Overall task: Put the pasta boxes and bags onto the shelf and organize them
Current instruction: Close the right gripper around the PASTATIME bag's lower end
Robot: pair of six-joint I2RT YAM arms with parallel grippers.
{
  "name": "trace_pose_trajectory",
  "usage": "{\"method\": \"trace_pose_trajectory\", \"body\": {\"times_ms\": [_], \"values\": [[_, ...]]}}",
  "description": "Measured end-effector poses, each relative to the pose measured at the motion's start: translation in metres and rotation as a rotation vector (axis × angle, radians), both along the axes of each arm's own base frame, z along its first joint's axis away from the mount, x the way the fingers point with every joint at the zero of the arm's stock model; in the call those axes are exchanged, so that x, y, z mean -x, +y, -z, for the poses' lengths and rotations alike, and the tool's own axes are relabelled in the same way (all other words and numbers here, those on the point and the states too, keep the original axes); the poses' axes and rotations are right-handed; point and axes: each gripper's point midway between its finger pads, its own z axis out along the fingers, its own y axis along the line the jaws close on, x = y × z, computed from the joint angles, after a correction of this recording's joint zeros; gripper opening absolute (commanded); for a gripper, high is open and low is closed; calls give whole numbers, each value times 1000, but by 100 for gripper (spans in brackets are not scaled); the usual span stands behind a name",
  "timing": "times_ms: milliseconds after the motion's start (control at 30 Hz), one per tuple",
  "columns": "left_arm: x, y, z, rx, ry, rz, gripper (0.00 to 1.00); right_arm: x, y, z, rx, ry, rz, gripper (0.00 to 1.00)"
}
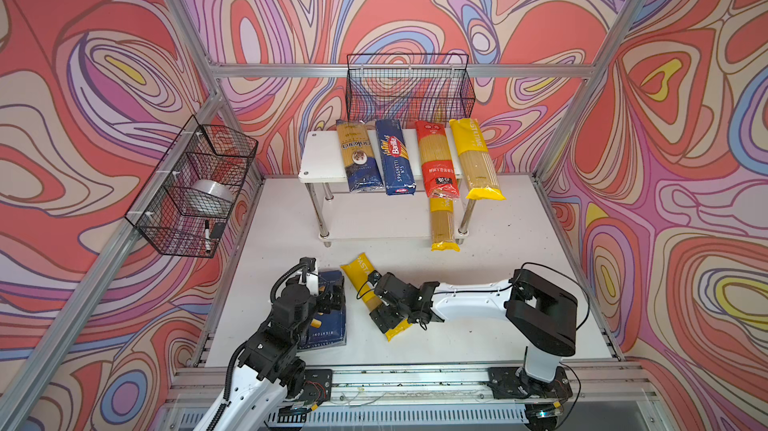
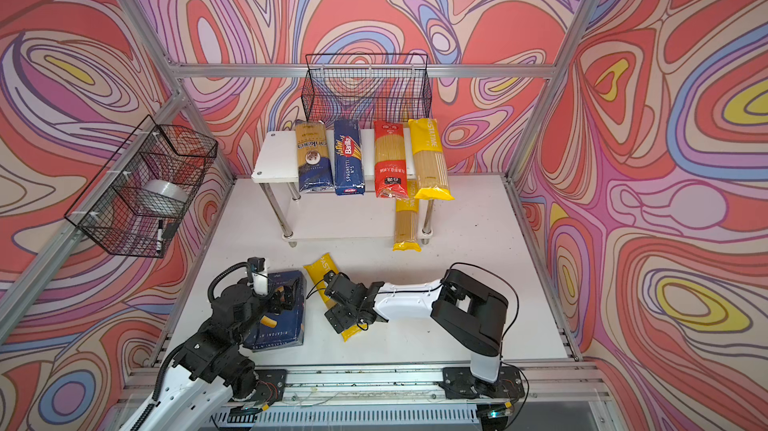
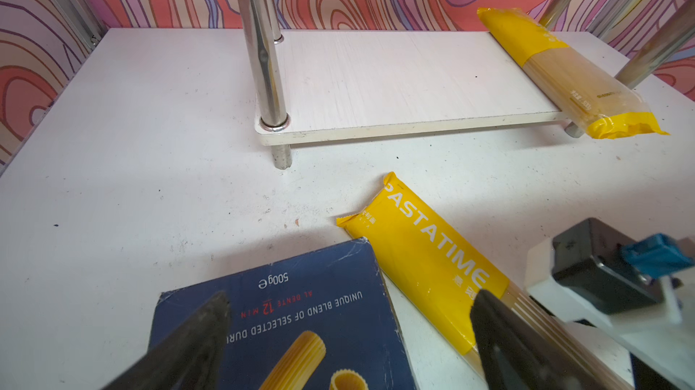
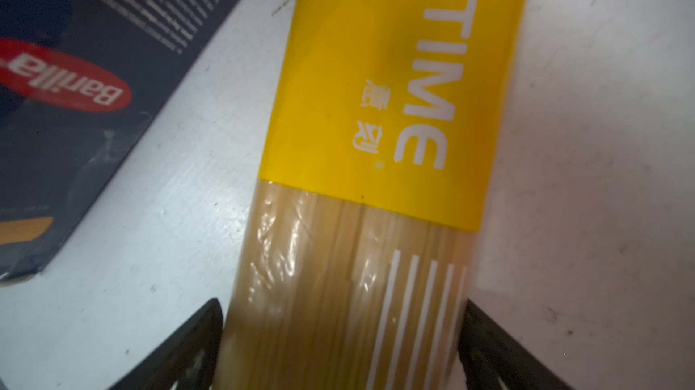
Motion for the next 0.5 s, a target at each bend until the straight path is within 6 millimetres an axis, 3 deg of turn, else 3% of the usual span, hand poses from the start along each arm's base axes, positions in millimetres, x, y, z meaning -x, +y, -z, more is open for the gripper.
{"method": "trace_pose_trajectory", "body": {"times_ms": [233, 500], "values": [[0, 0, 0, 0, 0, 0, 100, -2, 1, 1, -15, -5, 19, 92], [0, 0, 1, -1, 2, 0, 100, -4, 3, 1, -45, -13, 41, 76]]}}
